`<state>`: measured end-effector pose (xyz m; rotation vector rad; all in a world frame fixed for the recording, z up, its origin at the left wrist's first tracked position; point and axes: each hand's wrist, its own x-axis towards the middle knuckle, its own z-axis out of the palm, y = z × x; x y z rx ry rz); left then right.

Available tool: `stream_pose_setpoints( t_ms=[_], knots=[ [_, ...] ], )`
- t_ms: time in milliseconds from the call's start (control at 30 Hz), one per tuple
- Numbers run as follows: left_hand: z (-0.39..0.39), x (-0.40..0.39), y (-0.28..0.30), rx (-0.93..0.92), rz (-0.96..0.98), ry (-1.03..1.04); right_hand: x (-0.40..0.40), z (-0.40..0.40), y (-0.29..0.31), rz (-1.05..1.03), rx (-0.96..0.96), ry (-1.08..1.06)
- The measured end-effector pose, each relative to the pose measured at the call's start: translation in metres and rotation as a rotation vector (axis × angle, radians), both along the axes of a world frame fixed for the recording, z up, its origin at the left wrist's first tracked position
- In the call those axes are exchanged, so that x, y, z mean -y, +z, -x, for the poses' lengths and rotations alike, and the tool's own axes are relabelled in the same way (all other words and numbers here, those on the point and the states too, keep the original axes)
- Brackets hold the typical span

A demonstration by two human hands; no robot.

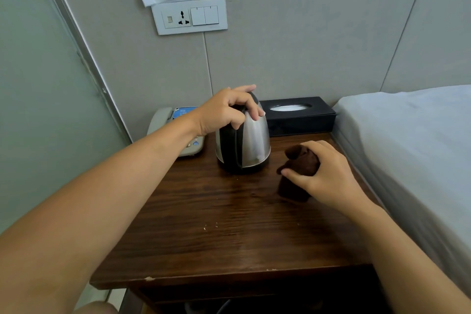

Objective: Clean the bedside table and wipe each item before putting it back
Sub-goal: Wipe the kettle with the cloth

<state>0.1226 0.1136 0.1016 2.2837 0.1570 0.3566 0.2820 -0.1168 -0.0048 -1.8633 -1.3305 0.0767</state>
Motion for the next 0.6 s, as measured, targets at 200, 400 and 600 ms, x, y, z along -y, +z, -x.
stream_pose_setpoints(
  t_ms=[200, 400, 600],
  knots=[
    [0.007, 0.010, -0.015, 0.158, 0.040, 0.122, 0.004, -0.002, -0.006, -0.011, -0.020, 0.011],
    [0.045, 0.018, -0.034, 0.142, -0.313, 0.418, 0.005, 0.005, -0.008, -0.067, -0.006, 0.024],
    [0.049, 0.041, -0.060, 0.107, 0.163, 0.458, -0.004, 0.013, -0.007, -0.110, -0.045, 0.054]
  ],
)
